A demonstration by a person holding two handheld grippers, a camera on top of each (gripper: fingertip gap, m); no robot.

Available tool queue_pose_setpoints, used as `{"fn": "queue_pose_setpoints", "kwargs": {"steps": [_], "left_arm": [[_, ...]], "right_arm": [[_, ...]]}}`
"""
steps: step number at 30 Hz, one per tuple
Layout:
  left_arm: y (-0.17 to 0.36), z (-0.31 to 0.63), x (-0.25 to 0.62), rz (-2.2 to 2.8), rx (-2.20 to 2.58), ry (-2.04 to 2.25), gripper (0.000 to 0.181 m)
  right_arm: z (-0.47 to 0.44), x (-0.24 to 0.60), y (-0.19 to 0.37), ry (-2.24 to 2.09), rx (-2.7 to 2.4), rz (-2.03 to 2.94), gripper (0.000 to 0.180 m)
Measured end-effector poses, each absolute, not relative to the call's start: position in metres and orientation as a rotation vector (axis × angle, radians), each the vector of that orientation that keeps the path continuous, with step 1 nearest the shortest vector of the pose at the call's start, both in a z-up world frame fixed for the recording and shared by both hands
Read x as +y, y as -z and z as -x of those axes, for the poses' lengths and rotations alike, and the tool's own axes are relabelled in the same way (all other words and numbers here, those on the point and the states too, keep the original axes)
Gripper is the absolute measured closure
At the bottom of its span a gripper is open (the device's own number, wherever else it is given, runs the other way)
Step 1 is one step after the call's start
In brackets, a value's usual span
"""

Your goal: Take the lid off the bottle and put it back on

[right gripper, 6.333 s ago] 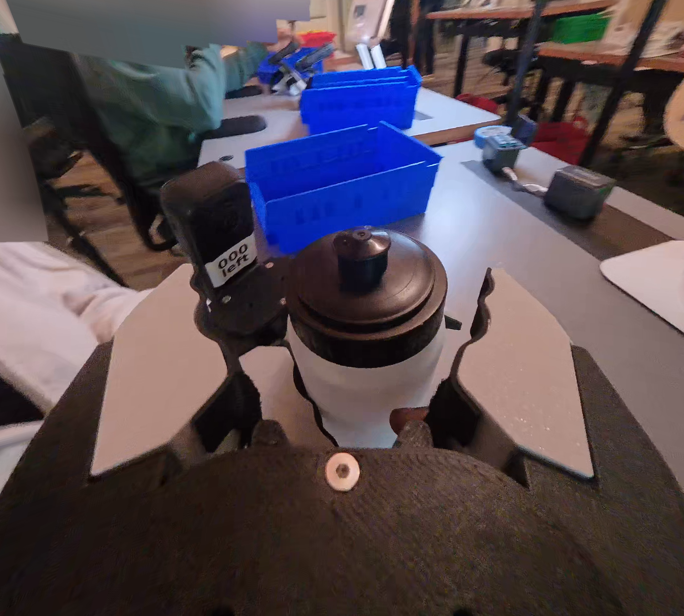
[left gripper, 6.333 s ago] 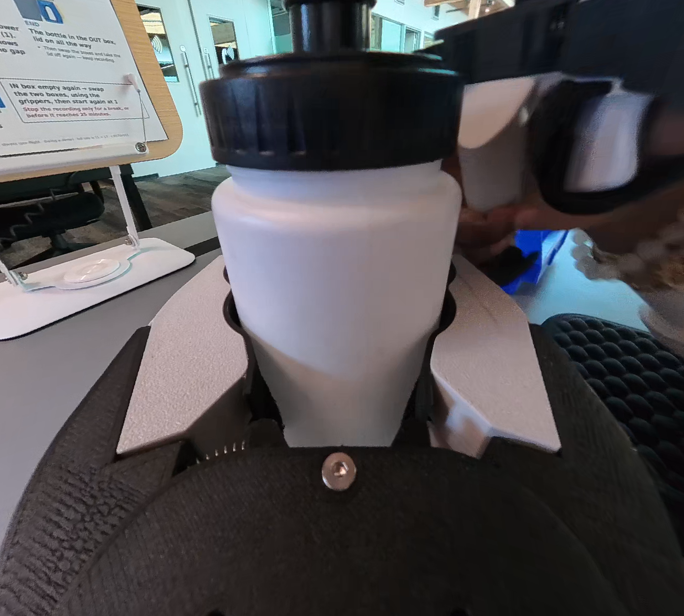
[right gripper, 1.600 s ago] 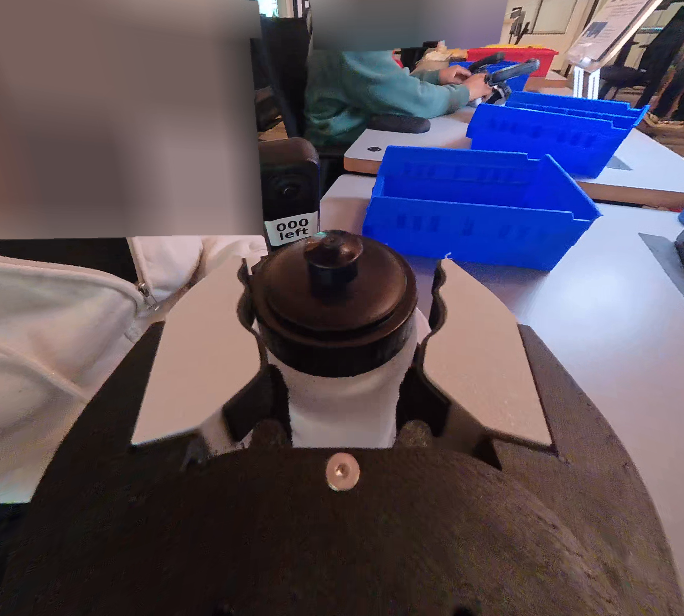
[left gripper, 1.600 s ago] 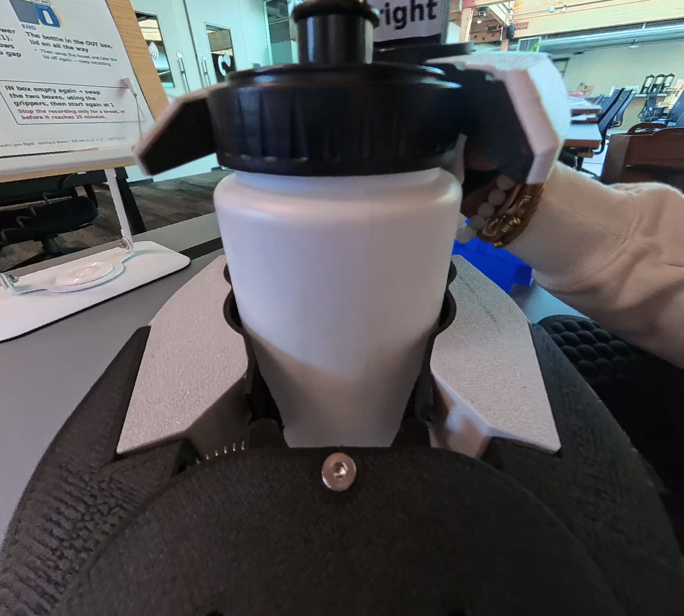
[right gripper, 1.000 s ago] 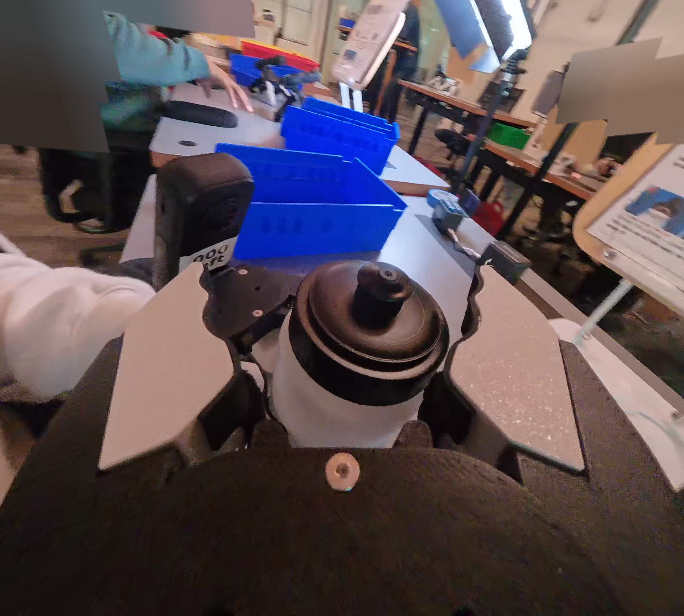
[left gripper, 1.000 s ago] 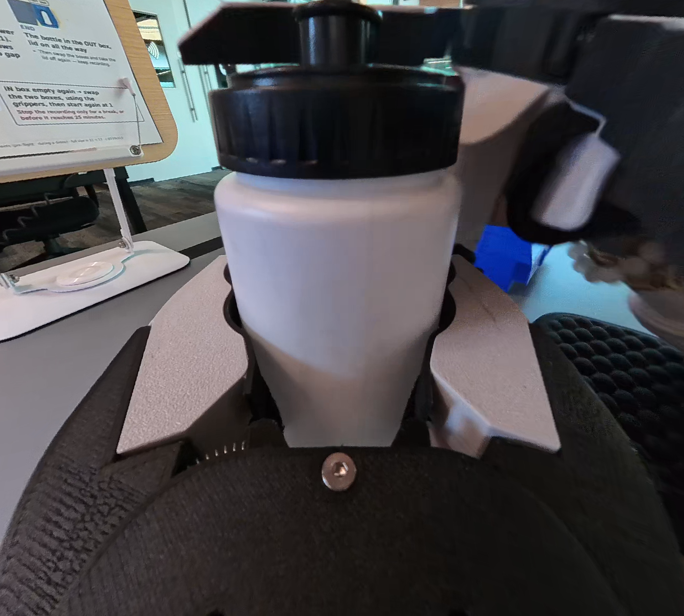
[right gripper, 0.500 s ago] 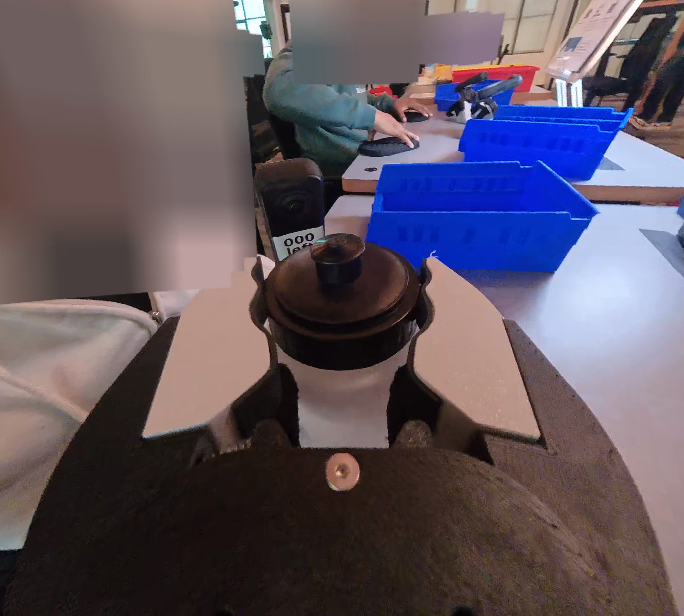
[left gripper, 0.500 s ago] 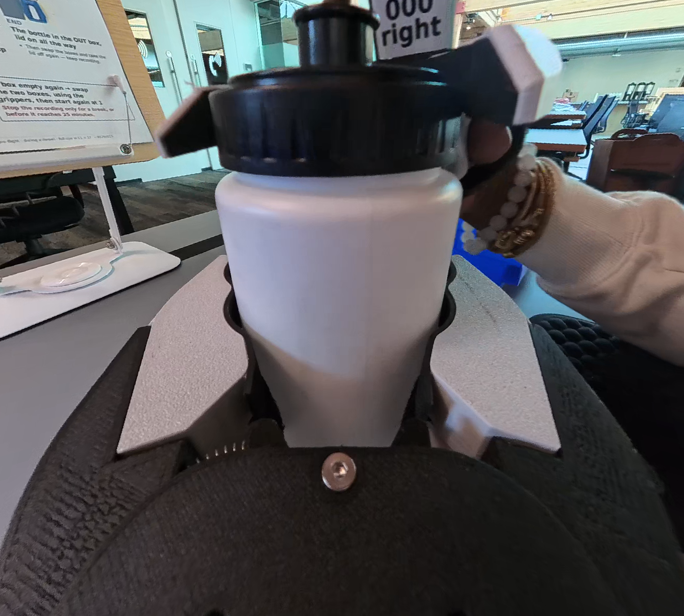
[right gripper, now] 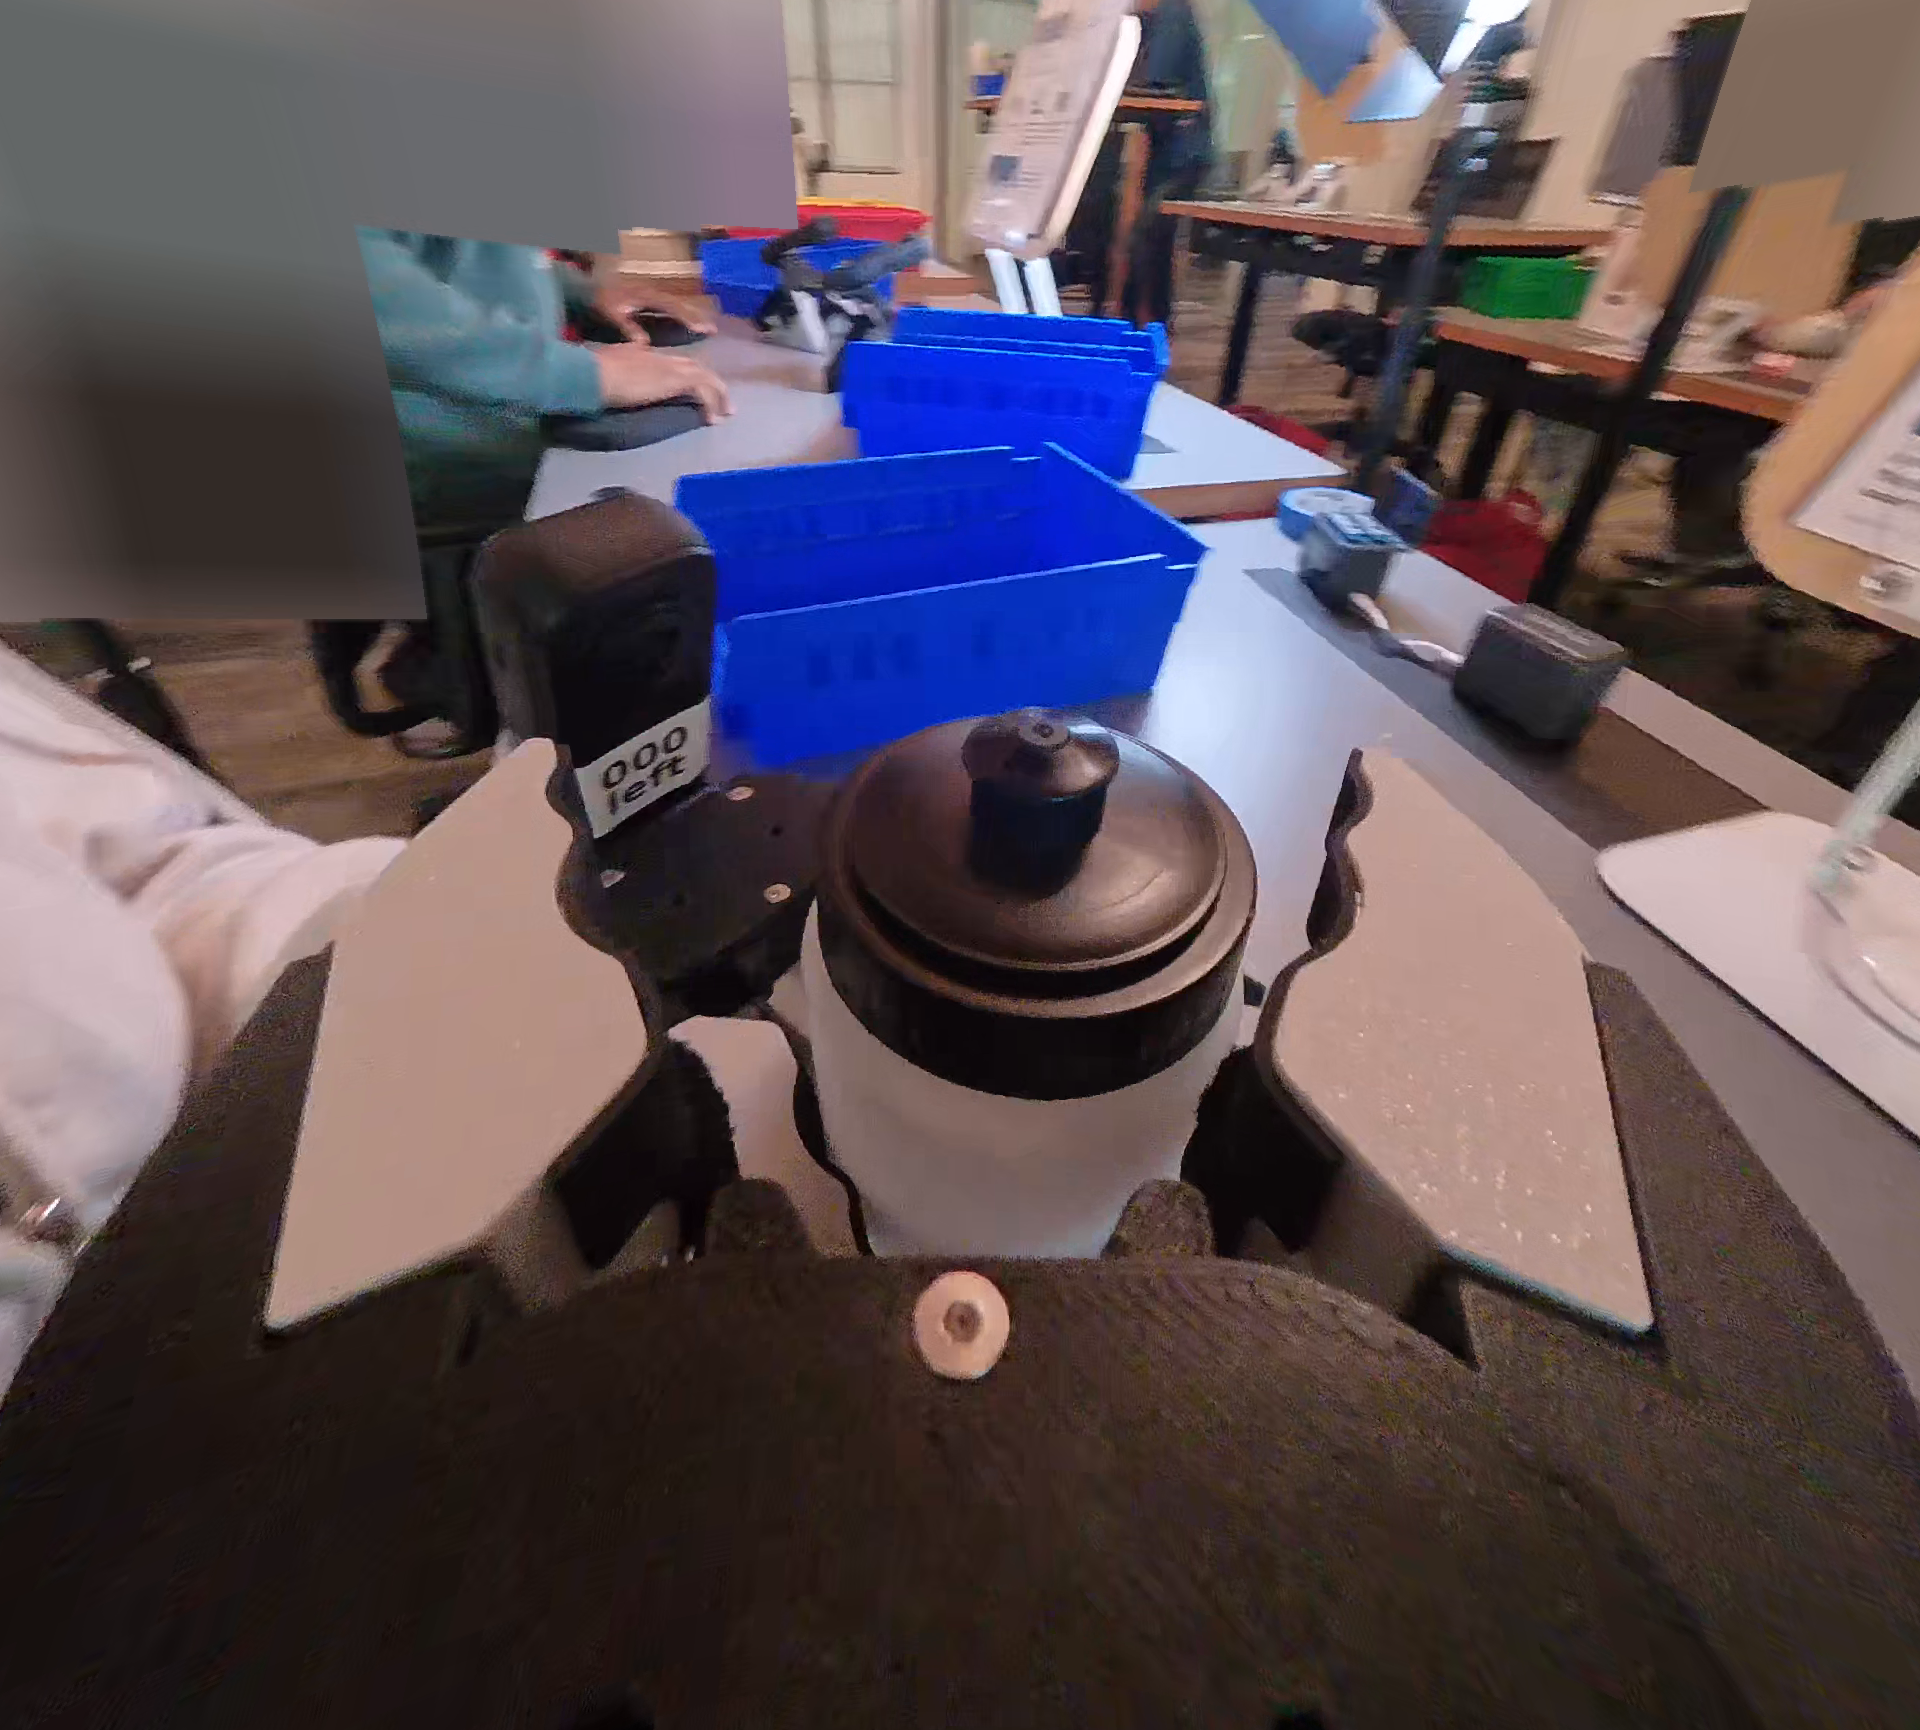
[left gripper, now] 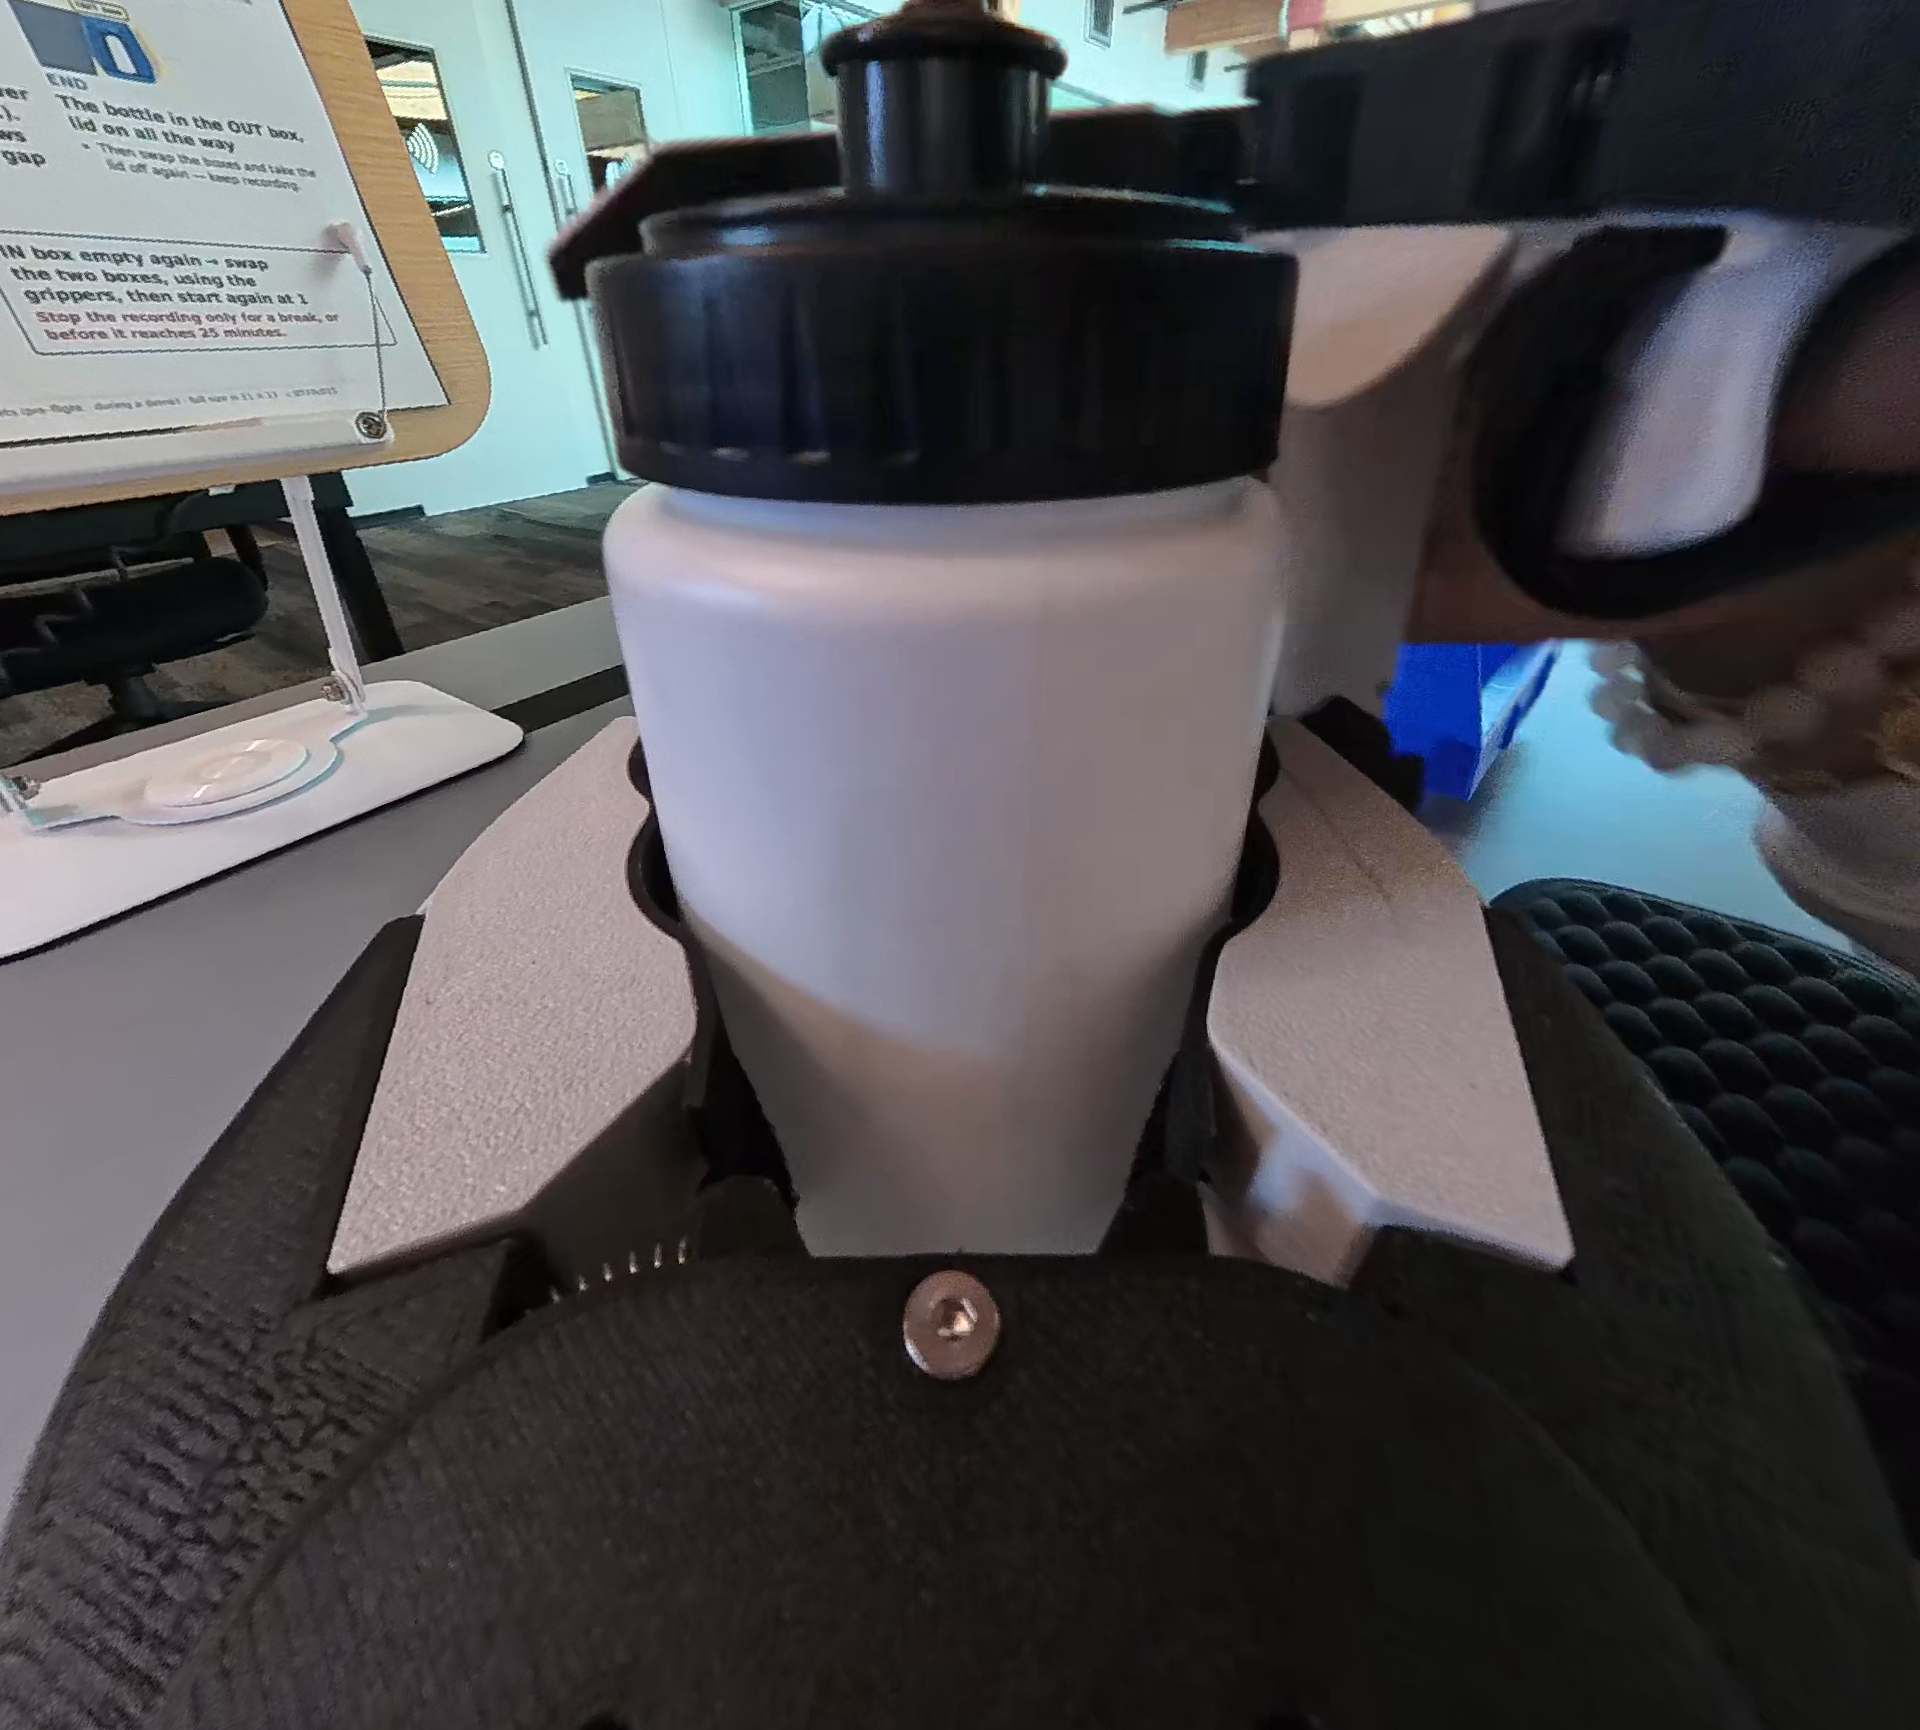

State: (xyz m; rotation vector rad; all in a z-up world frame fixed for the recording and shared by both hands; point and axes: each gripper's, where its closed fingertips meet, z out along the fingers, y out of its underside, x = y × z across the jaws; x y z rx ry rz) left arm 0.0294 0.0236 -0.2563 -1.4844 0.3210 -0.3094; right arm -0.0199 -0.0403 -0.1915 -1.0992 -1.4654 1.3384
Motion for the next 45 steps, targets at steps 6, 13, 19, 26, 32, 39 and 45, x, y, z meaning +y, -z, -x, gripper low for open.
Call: {"fn": "queue_pose_setpoints", "kwargs": {"steps": [6, 13, 19, 26, 32, 39, 45], "left_arm": [[0.256, -0.031, 0.023, 1.479, 0.335, 0.328, 0.076], [0.256, -0.032, 0.023, 1.477, 0.337, 0.334, 0.077], [0.257, -0.03, 0.023, 1.485, 0.317, 0.321, 0.076], [0.257, -0.032, 0.024, 1.492, 0.319, 0.308, 0.077], [0.257, -0.028, 0.025, 1.496, 0.305, 0.303, 0.077], [0.257, -0.029, 0.025, 1.493, 0.314, 0.304, 0.077], [0.257, -0.031, 0.025, 1.484, 0.327, 0.324, 0.077]], "right_arm": [[0.004, -0.046, 0.204, -1.525, -1.91, 0.755, 0.059], [0.013, -0.045, 0.211, -1.596, -1.942, 0.767, 0.092], [0.023, -0.03, 0.213, -1.36, -1.577, 1.173, 0.093], [0.009, -0.038, 0.224, -1.034, -1.429, 1.373, 0.054], [-0.014, -0.048, 0.219, -1.022, -1.405, 1.406, 0.062], [-0.02, -0.029, 0.173, -1.193, -1.281, 1.081, 0.065], [0.004, -0.036, 0.182, -1.599, -1.557, 0.826, 0.057]]}}
